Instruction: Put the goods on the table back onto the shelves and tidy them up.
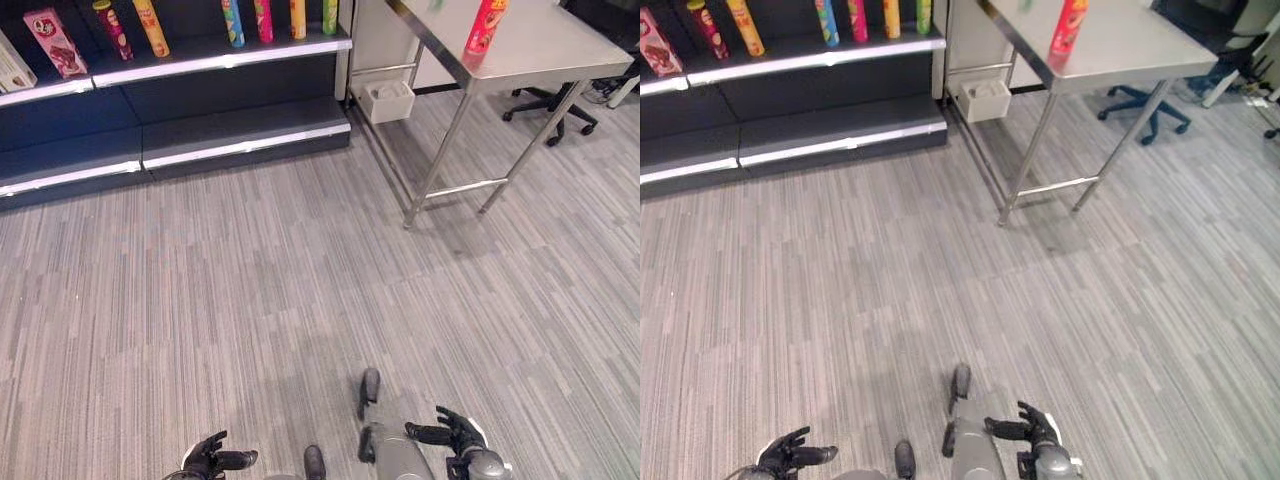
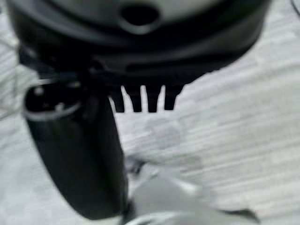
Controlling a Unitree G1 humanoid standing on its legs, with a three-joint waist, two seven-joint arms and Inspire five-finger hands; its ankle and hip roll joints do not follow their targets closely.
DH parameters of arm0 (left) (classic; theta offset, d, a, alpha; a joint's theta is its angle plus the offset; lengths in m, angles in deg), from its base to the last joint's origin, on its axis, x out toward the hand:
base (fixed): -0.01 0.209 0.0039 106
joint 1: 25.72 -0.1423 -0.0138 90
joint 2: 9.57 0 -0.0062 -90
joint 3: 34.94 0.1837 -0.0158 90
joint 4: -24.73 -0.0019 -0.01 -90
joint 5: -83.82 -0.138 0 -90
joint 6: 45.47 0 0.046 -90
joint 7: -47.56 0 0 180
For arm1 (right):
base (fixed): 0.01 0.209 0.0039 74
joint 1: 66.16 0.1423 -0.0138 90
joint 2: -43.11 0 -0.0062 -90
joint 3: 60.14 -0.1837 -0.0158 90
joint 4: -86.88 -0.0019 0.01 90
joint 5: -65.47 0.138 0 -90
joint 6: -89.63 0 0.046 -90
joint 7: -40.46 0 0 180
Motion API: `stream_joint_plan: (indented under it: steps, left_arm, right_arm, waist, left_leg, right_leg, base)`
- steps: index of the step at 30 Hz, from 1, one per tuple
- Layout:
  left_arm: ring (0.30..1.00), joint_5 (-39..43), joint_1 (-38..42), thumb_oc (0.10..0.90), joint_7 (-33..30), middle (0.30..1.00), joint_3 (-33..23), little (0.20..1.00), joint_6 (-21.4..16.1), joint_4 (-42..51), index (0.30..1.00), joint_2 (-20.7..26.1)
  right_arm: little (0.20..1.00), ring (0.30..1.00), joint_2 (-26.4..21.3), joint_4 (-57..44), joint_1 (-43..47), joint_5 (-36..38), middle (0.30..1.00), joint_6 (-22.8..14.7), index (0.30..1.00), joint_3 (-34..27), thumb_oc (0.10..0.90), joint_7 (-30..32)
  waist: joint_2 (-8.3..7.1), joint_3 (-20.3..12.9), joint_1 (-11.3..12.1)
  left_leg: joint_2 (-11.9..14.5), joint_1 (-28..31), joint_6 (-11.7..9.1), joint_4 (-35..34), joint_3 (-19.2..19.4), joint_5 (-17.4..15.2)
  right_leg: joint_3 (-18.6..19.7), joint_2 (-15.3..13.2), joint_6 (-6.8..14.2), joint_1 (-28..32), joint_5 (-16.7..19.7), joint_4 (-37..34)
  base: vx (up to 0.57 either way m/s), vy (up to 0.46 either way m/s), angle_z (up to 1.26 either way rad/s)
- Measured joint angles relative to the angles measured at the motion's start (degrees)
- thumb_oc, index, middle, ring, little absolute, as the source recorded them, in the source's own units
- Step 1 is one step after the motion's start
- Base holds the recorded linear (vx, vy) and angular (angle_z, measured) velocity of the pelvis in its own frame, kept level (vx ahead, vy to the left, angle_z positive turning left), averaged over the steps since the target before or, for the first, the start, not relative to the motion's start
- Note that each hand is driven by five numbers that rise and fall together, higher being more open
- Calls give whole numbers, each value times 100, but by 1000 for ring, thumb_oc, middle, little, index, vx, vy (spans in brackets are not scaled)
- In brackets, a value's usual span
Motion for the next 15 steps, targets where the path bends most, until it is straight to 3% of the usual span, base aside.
stream_joint_plan:
  steps: [1,2,4,6,7,10,11,13,15]
  left_arm:
    - [900,-127,-24,800,19,900,21,900,-1,4,900,-152]
    - [900,-195,-76,800,24,900,81,900,0,27,900,-180]
    - [900,-197,-79,800,30,900,174,900,-2,63,900,-189]
    - [900,-196,-79,800,31,900,173,900,-5,114,900,-206]
    - [900,-192,-88,800,31,900,174,900,-5,136,900,-225]
    - [900,-174,-62,800,23,900,109,900,-27,387,900,-218]
    - [900,-162,-1,800,21,900,112,900,-28,481,900,-203]
    - [900,-37,69,800,20,900,112,900,-45,560,900,-173]
    - [900,138,72,800,31,900,46,900,-30,496,900,-119]
  right_arm:
    - [900,900,-21,277,-152,-4,900,35,900,5,800,0]
    - [900,900,-21,294,-216,-3,900,52,900,17,800,-4]
    - [900,900,-40,303,-230,-4,900,51,900,63,800,-9]
    - [900,900,-147,279,-156,-4,900,31,900,66,800,-4]
    - [900,900,-227,205,-118,-2,900,12,900,67,800,-4]
    - [900,900,-438,-174,-4,1,900,-116,900,83,800,-3]
    - [900,900,-456,-179,60,3,900,-132,900,76,800,-2]
    - [900,900,-437,-136,254,30,900,-113,900,88,800,-1]
    - [900,900,-342,-136,307,59,900,-131,900,97,800,18]
  waist:
    - [99,-139,4]
    - [193,-189,-27]
    - [220,-207,-137]
    - [191,-228,-97]
    - [233,-257,-88]
    - [254,-286,-17]
    - [212,-276,19]
    - [1,-193,139]
    - [-192,-166,190]
  left_leg:
    - [169,341,-199,5,-173,-316]
    - [336,447,-257,34,-265,-330]
    - [532,533,-533,341,-351,-258]
    - [632,322,-786,1360,-287,-146]
    - [690,202,-964,1850,-278,-120]
    - [844,-1025,-1671,4596,-399,210]
    - [876,-1582,-1746,5457,-438,316]
    - [988,-2380,-1539,6322,-374,437]
    - [1231,-2853,-1272,5725,-148,347]
  right_leg:
    - [-232,129,-485,99,365,396]
    - [-276,240,-706,212,577,398]
    - [-261,398,-1106,603,785,240]
    - [-195,527,-1373,1137,625,-20]
    - [-174,584,-1401,1292,515,-55]
    - [-55,701,-1592,1611,117,-51]
    - [-53,701,-1655,1678,61,-50]
    - [27,659,-1714,1921,-33,-42]
    - [74,586,-1664,2218,-146,-48]
  base:
    - [534,-237,64]
    - [486,-234,62]
    - [349,-178,44]
    - [316,-192,-1]
    - [285,-237,-9]
    - [197,-227,-12]
    - [236,-186,-12]
    - [169,-94,-27]
    - [311,0,-29]
